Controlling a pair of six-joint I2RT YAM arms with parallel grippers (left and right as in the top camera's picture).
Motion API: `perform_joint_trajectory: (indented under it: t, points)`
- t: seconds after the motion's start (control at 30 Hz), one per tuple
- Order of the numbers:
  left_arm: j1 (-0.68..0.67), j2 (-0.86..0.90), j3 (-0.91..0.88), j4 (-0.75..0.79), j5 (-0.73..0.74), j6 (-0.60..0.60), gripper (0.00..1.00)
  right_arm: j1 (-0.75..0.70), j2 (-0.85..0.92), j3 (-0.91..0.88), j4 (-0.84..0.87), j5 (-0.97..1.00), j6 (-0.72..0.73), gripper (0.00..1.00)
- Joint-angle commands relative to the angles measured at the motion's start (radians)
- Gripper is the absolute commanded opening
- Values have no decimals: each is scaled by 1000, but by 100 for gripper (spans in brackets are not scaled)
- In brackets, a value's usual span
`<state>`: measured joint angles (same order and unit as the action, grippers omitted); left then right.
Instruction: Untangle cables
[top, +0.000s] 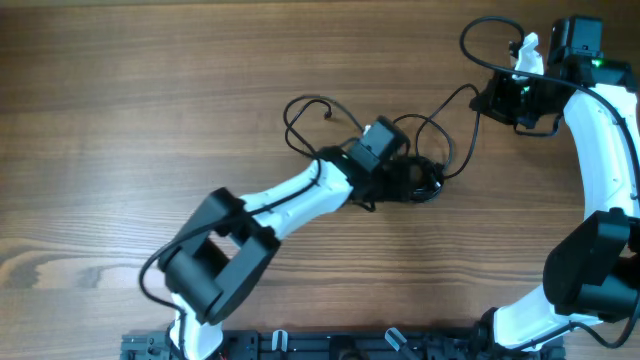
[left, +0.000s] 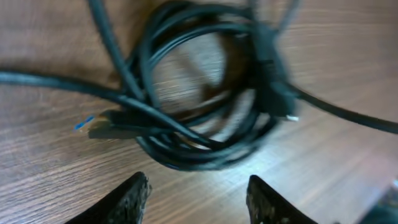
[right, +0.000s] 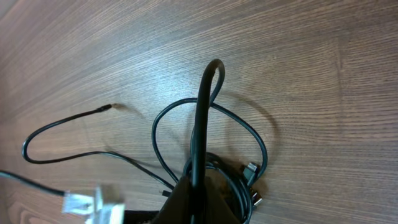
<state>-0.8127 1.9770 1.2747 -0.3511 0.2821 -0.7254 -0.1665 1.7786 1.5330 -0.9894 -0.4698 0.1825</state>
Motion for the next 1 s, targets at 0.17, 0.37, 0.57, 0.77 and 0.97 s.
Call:
perform_joint_trajectory:
  t: [0.17,0.37,0.57,0.77,0.97]
  points:
    - [-14,84,6,67,-119,-181,56,2,13,-4,4,3,-23,6]
    - [-28,115,6,95,-119,-181,49,2,13,-4,3,3,-24,6]
    - [-33,151,6,113,-120,-211,34,2,13,-4,2,3,-26,6]
    - [-20,151,6,108,-119,-199,4,2,13,-4,2,3,-26,6]
    - [27,117,6,100,-110,-93,4,2,13,-4,0,0,-51,7]
